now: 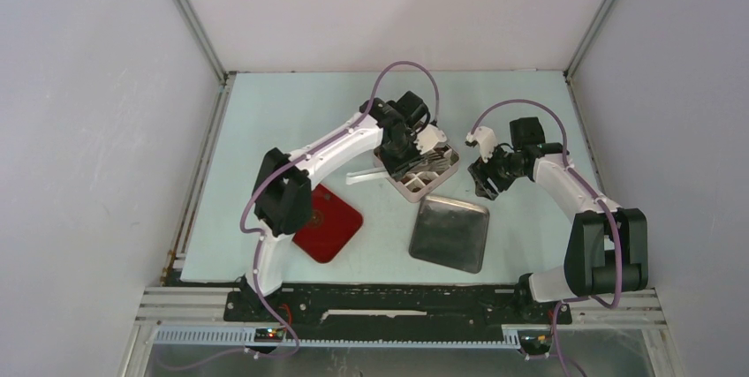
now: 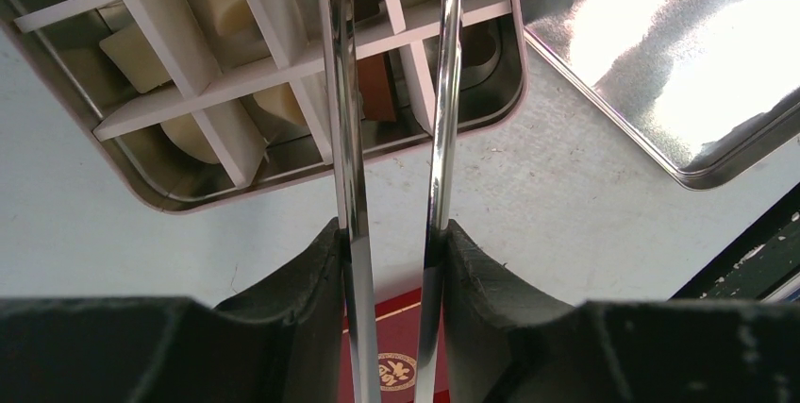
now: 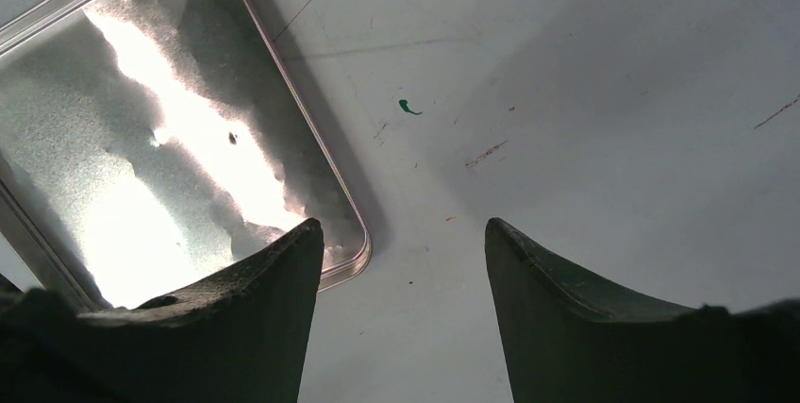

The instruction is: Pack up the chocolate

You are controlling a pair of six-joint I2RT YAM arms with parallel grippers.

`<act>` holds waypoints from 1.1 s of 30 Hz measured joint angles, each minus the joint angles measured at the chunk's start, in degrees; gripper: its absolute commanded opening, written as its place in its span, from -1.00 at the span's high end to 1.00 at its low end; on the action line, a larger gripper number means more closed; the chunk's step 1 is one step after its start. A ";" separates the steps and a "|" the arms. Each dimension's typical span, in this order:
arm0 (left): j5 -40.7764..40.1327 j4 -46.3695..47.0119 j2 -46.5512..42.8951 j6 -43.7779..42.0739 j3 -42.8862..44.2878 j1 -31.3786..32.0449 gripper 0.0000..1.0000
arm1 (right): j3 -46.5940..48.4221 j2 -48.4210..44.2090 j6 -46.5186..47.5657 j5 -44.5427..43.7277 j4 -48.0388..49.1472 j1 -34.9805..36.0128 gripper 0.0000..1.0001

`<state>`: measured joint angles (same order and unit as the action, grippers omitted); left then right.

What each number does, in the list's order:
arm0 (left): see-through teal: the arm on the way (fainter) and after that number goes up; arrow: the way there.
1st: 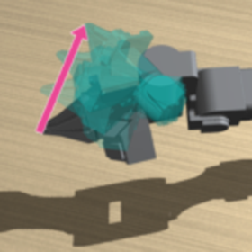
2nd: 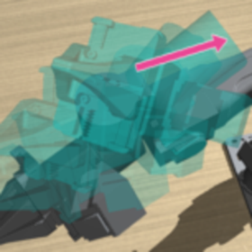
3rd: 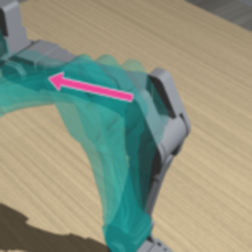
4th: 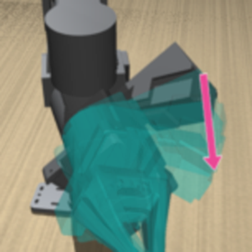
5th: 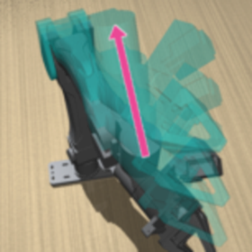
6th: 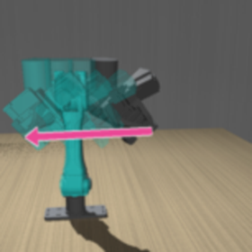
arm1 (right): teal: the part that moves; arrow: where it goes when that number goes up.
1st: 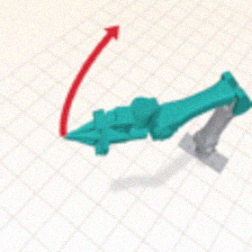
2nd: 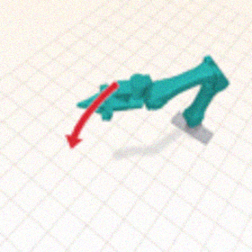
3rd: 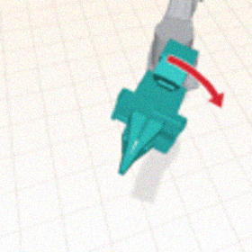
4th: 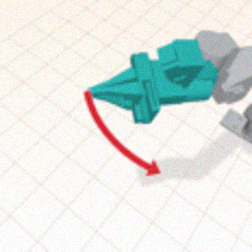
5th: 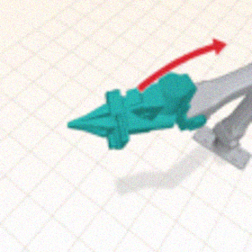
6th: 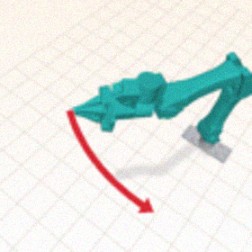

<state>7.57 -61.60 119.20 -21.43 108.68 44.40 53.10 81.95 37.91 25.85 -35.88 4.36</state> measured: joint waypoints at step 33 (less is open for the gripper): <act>-6.99 1.42 -16.39 -0.70 -15.02 -0.76 0.10 | 0.00 0.00 0.02 0.50 -0.04 0.00 -0.33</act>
<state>0.58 -60.18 102.80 -22.13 93.67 43.64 53.10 81.95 37.93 26.35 -35.92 4.36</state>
